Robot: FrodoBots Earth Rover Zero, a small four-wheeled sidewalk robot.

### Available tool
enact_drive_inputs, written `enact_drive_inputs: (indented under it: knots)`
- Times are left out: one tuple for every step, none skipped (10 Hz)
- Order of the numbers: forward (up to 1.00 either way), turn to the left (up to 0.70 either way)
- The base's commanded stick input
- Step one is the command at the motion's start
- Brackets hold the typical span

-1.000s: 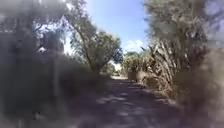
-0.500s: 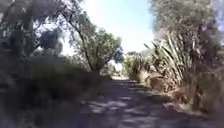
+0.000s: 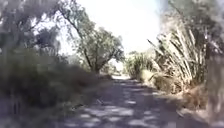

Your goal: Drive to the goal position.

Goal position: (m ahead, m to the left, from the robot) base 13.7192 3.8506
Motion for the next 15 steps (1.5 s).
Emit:
enact_drive_inputs:
  knots:
    - [1.0,0.0]
    - [1.0,0.0]
    - [1.0,0.0]
    - [1.0,0.0]
    - [1.0,0.0]
    - [1.0,0.0]
    - [1.0,-0.13]
    - [1.0,-0.27]
    - [1.0,-0.39]
    - [1.0,-0.32]
    - [1.0,-0.24]
    - [1.0,-0.17]
    - [1.0,-0.09]
    - [1.0,0.0]
    - [1.0,0.0]
